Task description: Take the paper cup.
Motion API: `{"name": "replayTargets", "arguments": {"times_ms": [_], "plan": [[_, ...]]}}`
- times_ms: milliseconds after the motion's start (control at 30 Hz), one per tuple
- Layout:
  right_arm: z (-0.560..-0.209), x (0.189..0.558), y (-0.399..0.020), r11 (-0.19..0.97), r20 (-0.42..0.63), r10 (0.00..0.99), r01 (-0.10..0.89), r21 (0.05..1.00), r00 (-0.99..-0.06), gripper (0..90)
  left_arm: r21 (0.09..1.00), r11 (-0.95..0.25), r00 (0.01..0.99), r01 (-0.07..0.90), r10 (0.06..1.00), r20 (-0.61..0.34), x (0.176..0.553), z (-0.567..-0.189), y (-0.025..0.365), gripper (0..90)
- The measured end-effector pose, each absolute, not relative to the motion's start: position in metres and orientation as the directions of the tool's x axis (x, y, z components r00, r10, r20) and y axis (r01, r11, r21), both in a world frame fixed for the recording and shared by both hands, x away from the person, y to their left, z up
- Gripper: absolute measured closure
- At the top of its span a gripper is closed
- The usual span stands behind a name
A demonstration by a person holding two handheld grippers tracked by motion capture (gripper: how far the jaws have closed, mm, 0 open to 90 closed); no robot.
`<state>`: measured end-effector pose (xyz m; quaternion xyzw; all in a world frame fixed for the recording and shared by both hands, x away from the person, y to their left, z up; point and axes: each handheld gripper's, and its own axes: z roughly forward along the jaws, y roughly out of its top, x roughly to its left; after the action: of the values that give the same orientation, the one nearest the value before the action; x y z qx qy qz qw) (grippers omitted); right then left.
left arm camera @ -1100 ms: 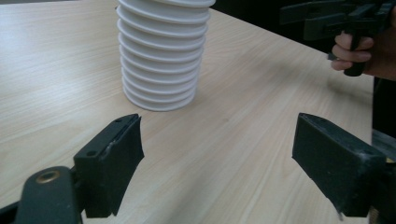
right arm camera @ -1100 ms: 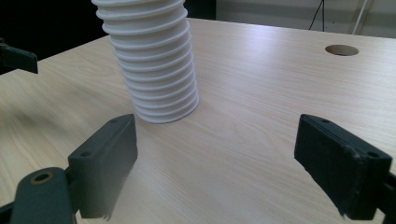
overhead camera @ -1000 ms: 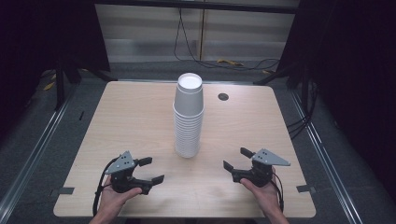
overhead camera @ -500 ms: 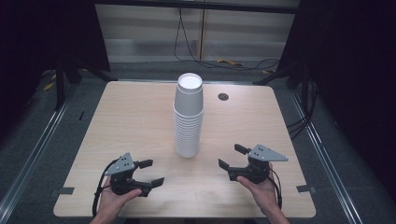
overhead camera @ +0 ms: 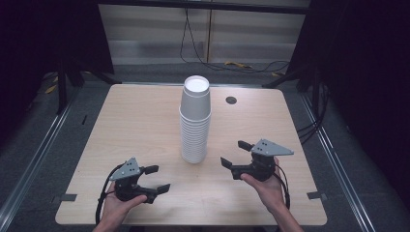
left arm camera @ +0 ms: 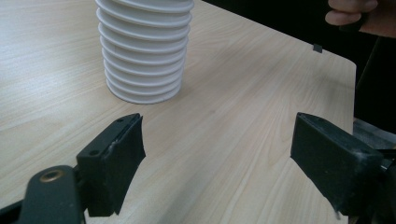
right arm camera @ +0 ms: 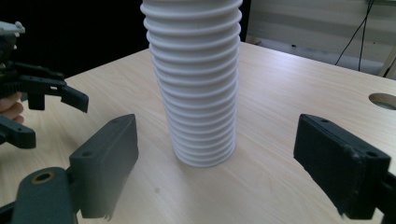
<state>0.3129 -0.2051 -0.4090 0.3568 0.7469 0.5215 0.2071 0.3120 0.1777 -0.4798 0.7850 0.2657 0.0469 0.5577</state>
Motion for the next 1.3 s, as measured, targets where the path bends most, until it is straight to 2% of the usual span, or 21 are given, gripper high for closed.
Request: {"name": "replayTargets", "arguments": {"times_ms": [600, 1300], "plan": [[-0.373, 0.325, -0.196, 0.155, 0.079, 0.717, 0.268, 0.951, -0.693, 13.6, 0.895, -0.249, 0.857, 0.369, 0.464, -0.224, 0.313, -0.480, 0.178, 17.2], [-0.342, 0.345, -0.182, 0.210, 0.080, 0.652, 0.281, 0.936, -0.754, 13.6, 0.899, -0.253, 0.861, 0.358, 0.461, -0.213, 0.313, -0.480, 0.177, 17.1]]}}
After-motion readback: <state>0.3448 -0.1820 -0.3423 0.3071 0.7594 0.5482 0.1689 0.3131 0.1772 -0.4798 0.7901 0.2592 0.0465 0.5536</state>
